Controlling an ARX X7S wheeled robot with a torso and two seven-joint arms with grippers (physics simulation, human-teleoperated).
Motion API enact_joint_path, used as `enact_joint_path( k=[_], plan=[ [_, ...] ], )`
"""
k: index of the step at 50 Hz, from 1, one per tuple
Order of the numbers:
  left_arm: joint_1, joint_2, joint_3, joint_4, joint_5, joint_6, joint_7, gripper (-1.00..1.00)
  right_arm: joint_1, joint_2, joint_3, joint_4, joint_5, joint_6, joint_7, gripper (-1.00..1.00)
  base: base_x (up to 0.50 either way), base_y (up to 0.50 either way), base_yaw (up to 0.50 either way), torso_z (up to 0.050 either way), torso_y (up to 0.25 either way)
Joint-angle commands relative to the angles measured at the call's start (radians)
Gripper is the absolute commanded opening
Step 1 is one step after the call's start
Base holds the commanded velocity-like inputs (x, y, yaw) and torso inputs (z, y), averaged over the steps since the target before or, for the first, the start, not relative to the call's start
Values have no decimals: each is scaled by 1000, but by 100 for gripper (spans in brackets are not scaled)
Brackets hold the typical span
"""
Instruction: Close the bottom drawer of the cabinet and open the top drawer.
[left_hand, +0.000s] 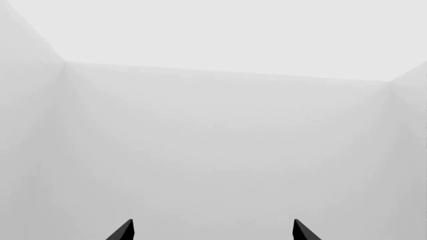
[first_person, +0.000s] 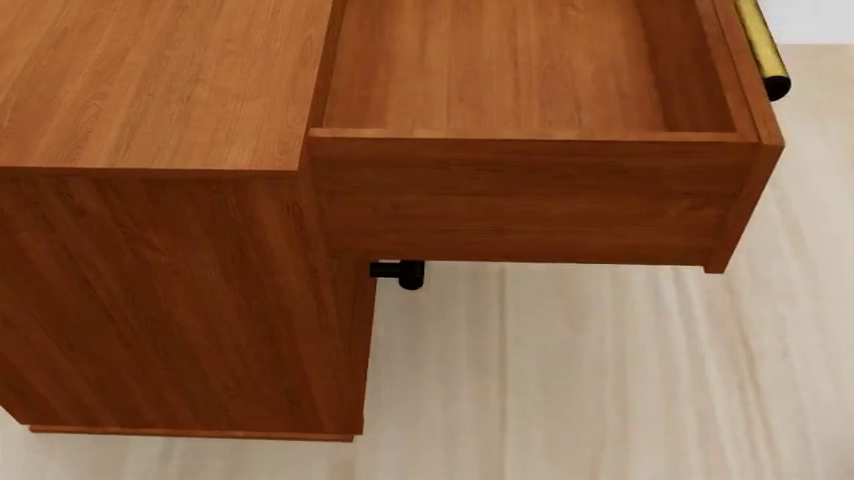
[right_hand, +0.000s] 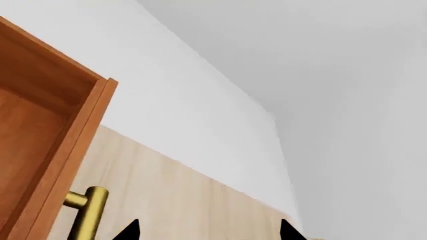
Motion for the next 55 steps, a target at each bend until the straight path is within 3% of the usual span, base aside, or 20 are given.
enact_joint_path(
  k=[1,36,48,55],
  plan=[
    [-11,1,5,7,-6,-8,-6,100,57,59,26,-89,-11,59,42,100,0,0,0,0,0],
    [-35,3,15,15,-22,-17,-16,100,16,390,330,-512,214,307,324,100,0,0,0,0,0],
    [-37,-1,12,24,-33,-24,-24,100,-45,500,513,-661,357,366,473,100,0,0,0,0,0],
    [-34,0,16,27,-34,-23,-26,100,-128,573,683,-777,533,422,639,100,0,0,0,0,0]
  ],
)
